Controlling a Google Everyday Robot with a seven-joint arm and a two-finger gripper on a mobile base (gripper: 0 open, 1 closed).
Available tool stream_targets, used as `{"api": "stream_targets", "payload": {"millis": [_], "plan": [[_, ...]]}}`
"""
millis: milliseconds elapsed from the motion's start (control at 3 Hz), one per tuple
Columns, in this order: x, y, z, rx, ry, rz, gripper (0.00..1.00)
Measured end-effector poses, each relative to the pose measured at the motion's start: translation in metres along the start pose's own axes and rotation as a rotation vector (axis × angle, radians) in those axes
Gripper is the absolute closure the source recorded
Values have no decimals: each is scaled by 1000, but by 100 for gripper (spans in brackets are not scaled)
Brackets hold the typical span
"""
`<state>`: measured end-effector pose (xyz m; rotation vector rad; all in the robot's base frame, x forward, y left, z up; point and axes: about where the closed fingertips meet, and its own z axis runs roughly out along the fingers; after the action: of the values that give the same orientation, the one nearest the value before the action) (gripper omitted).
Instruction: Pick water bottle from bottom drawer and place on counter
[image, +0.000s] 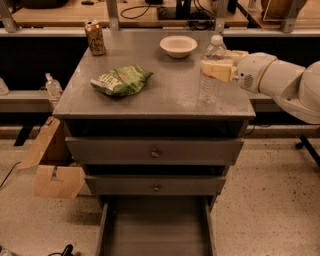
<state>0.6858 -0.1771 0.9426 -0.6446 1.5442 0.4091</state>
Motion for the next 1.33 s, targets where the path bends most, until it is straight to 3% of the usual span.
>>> {"api": "stream_targets", "payload": {"millis": [333,667,1333], "plan": [[12,1,2,9,-3,7,100],[10,1,2,9,-3,7,82],[9,1,2,9,-3,7,36]]}}
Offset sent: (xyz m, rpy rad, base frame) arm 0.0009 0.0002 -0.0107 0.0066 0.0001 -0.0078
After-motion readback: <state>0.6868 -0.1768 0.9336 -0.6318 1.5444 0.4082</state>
